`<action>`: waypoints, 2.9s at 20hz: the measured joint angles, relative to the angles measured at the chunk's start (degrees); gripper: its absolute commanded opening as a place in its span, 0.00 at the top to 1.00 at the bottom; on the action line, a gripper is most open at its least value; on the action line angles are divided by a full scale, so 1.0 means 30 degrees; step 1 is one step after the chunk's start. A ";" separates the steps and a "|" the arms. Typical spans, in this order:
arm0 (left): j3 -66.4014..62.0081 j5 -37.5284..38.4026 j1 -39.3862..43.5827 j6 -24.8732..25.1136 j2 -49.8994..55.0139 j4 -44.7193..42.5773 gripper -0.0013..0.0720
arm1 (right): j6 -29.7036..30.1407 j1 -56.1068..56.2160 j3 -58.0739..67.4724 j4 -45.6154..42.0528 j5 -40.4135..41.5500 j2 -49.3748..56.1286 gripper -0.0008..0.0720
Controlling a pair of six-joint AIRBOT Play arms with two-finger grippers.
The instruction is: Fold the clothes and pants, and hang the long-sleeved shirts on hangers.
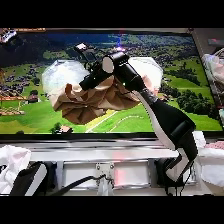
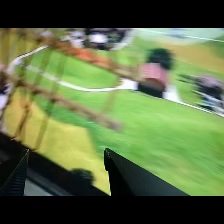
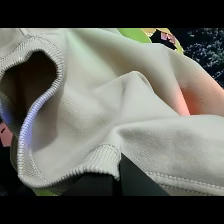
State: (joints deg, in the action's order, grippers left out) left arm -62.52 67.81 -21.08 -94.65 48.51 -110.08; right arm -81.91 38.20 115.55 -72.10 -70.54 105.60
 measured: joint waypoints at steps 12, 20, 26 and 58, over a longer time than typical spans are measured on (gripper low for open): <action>-0.1129 -0.4860 -0.3075 0.2659 0.9544 -0.3956 0.34 | 0.0911 0.0000 0.0000 0.0102 0.0015 0.0000 0.95; -0.3373 -0.5799 -0.3993 0.2098 1.3005 -0.4597 0.43 | 0.0984 0.0000 0.0000 0.0095 0.0022 0.0000 0.95; -0.3781 -0.6557 -0.4364 0.2040 1.4375 -0.4663 0.45 | 0.0991 0.0000 0.0000 0.0095 0.0029 0.0000 0.95; -0.4007 -0.9085 -0.4481 0.1537 1.5569 -0.4663 0.82 | 0.0656 0.0000 0.0000 0.0117 -0.0787 0.0000 0.95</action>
State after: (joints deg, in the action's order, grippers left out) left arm -74.54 40.56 -34.52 -90.04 95.22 -124.07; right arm -79.94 38.20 115.55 -71.75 -72.90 105.60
